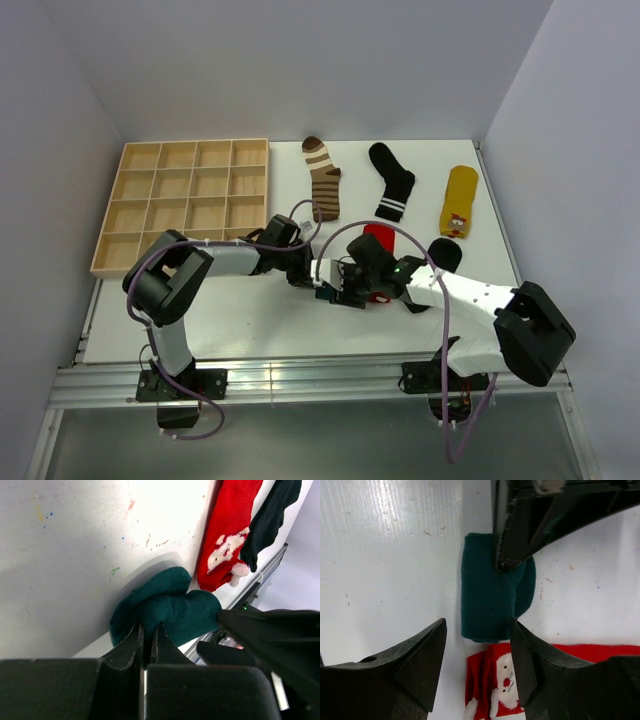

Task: Roll the socks
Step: Roll the sock at the center of the board.

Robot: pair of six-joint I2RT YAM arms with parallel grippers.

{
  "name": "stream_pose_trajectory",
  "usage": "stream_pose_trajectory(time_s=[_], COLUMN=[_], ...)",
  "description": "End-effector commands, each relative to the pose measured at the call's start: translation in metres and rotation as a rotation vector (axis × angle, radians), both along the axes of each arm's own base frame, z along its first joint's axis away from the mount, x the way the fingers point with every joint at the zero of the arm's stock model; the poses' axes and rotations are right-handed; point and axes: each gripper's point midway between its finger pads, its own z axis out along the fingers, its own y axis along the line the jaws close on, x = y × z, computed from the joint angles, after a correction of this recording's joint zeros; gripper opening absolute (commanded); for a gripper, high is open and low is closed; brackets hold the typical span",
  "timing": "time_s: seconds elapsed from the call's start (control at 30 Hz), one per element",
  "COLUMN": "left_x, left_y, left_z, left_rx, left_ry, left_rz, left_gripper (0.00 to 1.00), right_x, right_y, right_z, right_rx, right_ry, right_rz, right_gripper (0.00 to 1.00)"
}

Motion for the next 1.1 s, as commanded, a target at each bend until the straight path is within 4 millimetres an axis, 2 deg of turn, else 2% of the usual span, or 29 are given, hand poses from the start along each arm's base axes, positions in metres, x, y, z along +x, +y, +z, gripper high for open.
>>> stream_pose_trajectory(time_s=[0.0, 0.23, 0.5, 0.67, 0.9, 1.0, 1.07], left_x=[-0.019, -0.018, -0.017, -0.018, -0.013, -0.008, -0.003], left_y=[0.026, 0.025, 0.025, 0.025, 0.029, 0.032, 0.033], left_z=[-0.045, -0.043, -0.042, -0.041, -0.038, -0.038, -0.034], left_rx=[0.161, 0.16, 0.153, 0.149, 0.165, 0.184, 0.181], left_ry=[0.098, 0.096, 0.098, 0.104, 0.074, 0.039, 0.012], left_rz=[0.019, 0.017, 0.012, 0.009, 0.007, 0.017, 0.023], left_gripper=[0.0, 0.0, 0.0, 0.04, 0.16, 0.3, 0.34], right_x=[0.003, 0.001, 0.01, 0.012, 0.012, 0.01, 0.008], right_y=[0.005, 0.004, 0.006, 0.005, -0.004, -0.006, -0.007], right_z=[0.001, -0.014, -0.022, -0.033, -0.051, -0.051, -0.051], right_rx=[-0.005, -0.065, -0.104, -0.138, -0.197, -0.202, -0.205], right_ry=[-0.057, -0.061, -0.074, -0.054, -0.036, -0.031, -0.018], right_rz=[0.022, 0.04, 0.036, 0.027, 0.022, 0.023, 0.023], right_gripper=[0.61, 0.61, 0.59, 0.54, 0.33, 0.22, 0.14])
